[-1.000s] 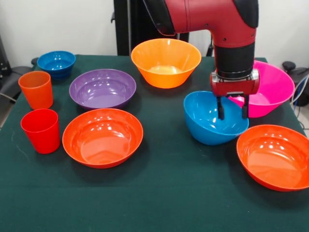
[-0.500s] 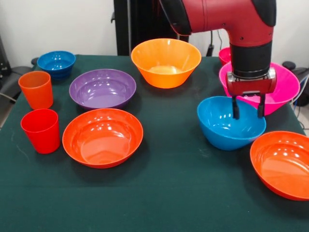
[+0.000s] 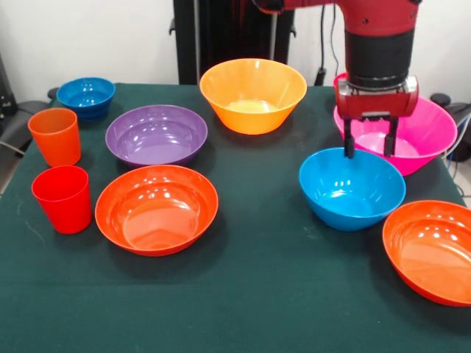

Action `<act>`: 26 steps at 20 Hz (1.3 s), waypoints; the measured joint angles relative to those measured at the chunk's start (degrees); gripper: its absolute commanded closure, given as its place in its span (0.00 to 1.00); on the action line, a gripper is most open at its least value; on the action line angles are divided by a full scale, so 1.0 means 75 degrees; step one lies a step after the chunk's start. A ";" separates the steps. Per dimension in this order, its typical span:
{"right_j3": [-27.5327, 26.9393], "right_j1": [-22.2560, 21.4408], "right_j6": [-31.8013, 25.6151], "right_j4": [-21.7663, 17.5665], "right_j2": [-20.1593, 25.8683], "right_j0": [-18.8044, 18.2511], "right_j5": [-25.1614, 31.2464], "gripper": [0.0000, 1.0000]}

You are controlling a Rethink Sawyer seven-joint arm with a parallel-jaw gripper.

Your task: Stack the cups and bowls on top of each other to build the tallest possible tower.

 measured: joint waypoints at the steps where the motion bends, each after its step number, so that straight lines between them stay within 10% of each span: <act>1: -0.0001 -0.0073 0.0000 0.0000 -0.0024 -0.0009 0.0105 0.00; 26: -0.0024 -0.0151 0.0000 -0.0002 0.0023 -0.0033 -0.0110 0.00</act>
